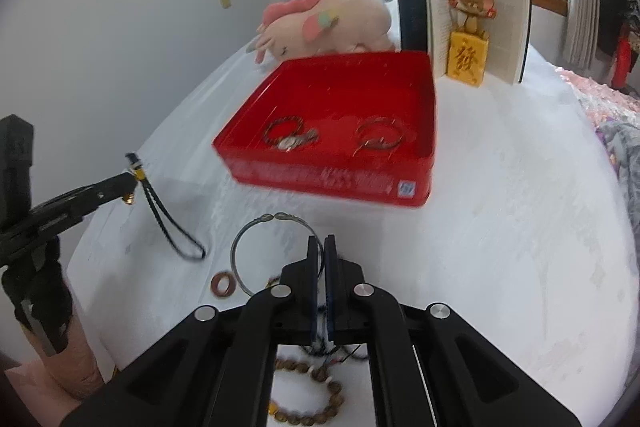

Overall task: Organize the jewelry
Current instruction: 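Close the right tool on a silver ring while the left tool holds the pendant, then carry the pendant and silver ring into the red tin and open both tools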

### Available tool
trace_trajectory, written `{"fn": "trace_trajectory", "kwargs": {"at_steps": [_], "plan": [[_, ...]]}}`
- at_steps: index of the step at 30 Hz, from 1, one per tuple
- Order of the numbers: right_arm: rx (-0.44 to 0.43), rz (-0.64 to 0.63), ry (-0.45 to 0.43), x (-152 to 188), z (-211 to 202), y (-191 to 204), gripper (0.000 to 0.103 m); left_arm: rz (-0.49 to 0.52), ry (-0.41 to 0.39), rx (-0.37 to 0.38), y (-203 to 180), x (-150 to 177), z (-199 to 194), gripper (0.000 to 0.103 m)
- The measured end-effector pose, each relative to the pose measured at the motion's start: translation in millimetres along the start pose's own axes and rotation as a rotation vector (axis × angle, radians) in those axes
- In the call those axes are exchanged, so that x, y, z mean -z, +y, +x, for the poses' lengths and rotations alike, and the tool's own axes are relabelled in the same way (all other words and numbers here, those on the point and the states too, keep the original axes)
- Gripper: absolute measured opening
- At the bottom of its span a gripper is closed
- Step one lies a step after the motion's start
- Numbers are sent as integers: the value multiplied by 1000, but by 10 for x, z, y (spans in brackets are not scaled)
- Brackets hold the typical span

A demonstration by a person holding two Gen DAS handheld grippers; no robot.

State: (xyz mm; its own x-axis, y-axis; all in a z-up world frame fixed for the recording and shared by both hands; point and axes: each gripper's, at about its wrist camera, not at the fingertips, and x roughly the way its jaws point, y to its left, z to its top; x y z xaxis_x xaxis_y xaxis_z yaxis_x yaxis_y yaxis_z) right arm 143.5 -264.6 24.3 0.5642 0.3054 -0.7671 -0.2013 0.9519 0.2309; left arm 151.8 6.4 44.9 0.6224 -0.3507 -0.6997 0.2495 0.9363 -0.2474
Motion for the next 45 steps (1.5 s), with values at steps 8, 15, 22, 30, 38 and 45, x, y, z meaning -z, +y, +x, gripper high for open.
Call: {"fn": "trace_trajectory", "kwargs": {"at_steps": [8, 15, 22, 30, 38, 45], "plan": [[40, 10, -25, -455, 32, -127, 3, 39, -48, 17, -230, -461, 10, 6], [67, 17, -45, -878, 166, -175, 3, 53, -99, 41, -426, -926, 95, 6], [98, 32, -36, -1208, 506, -257, 3, 49, -122, 55, -531, -1281, 408, 6], [153, 60, 60, -1310, 1160, -424, 3, 19, 0, 28, -405, -1326, 1268, 6], [183, 67, 131, -1344, 1598, -572, 3, 26, 95, -25, -264, -1322, 1832, 5], [168, 67, 147, -1368, 1729, -597, 6, 29, 155, -22, -210, -1281, 2051, 6]]}}
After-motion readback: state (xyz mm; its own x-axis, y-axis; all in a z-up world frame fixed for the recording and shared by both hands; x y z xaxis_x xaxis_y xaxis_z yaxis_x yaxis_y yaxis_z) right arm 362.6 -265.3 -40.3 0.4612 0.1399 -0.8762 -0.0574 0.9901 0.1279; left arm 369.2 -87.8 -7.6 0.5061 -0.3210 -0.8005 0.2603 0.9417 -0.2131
